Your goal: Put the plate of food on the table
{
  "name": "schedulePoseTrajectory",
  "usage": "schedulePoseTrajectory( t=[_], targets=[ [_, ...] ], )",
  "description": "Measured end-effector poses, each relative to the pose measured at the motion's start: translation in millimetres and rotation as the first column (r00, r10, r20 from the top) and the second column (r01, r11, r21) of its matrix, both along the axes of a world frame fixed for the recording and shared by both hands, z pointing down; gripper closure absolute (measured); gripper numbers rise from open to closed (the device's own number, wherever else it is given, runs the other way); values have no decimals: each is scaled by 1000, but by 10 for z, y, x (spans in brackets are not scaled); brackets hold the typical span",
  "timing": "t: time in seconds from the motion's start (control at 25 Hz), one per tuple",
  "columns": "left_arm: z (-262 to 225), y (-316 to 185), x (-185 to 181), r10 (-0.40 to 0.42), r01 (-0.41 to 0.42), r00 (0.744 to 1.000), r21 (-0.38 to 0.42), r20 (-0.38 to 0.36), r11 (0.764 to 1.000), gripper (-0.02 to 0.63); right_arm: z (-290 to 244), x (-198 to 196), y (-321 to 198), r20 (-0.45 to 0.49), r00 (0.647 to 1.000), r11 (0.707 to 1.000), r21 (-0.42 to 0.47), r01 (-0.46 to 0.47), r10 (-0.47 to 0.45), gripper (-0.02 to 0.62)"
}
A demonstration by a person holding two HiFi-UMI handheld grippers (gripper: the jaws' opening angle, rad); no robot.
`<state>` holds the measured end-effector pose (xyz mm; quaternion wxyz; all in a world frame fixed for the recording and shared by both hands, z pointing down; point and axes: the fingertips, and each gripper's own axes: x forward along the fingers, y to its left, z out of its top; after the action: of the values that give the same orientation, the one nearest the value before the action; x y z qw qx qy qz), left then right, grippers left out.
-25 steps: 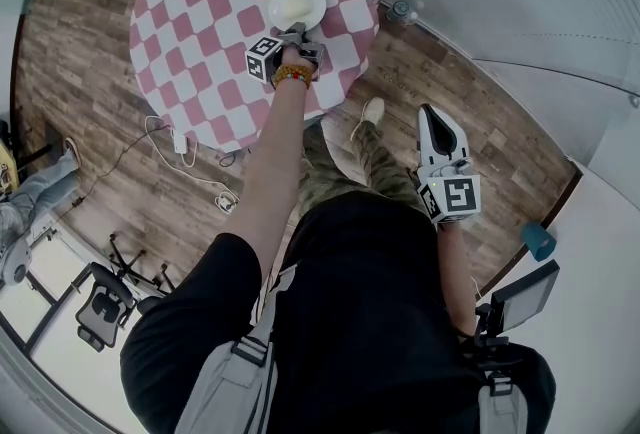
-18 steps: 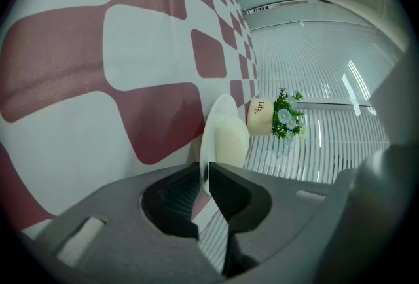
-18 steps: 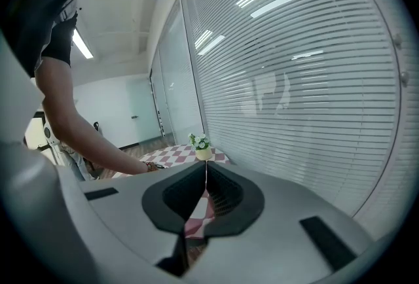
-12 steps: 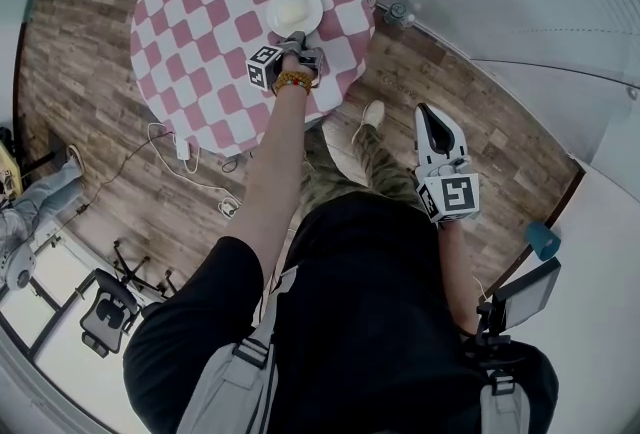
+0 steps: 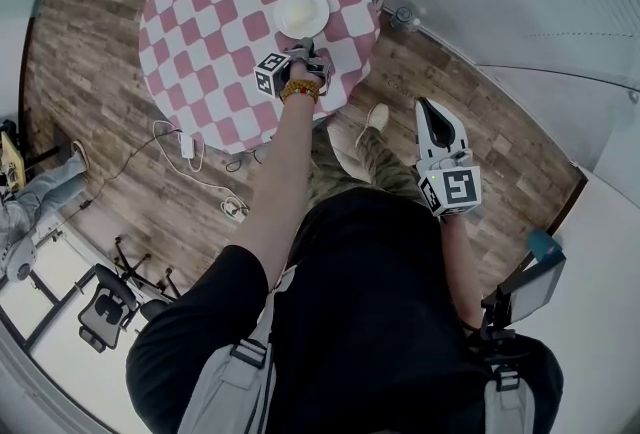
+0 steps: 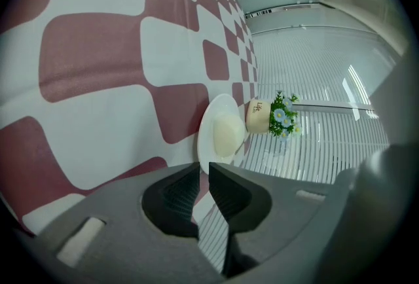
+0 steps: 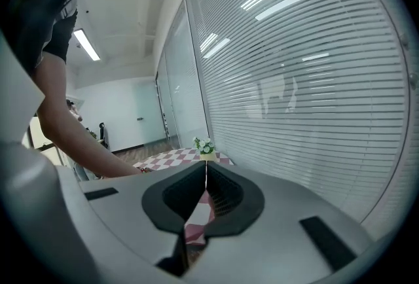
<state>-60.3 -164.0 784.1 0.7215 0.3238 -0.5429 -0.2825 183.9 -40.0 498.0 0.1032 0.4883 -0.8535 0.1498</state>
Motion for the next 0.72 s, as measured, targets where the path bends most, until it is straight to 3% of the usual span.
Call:
schedulePoseTrajectory(
  t=[0.16, 0.32, 0.4, 0.52, 0.64, 0.72],
  targets=[
    [-148, 160, 132, 31, -31, 1000, 18, -5, 999, 578, -105, -71, -107, 17, 1000, 999, 32, 23, -24, 583],
    [-483, 294, 389, 200, -201, 979, 88, 28, 976, 578, -220, -150, -237, 33, 999, 998, 54, 34, -36, 583],
    [-644, 404, 479, 306, -313, 949, 111, 72, 943, 578, -272, -202, -288, 40, 998, 997, 69, 46, -48, 583],
    [-941, 607, 503, 455, -482, 870, 137, 188, 865, 578, -360, -264, -356, 46, 997, 994, 95, 59, -63, 583],
    [-1259, 796, 471, 537, -588, 801, 176, 264, 790, 578, -425, -300, -427, 48, 996, 991, 113, 72, -78, 583],
    [-1439, 898, 369, 554, -629, 764, 189, 329, 755, 580, -450, -346, -462, 43, 995, 989, 119, 88, -94, 583]
  ],
)
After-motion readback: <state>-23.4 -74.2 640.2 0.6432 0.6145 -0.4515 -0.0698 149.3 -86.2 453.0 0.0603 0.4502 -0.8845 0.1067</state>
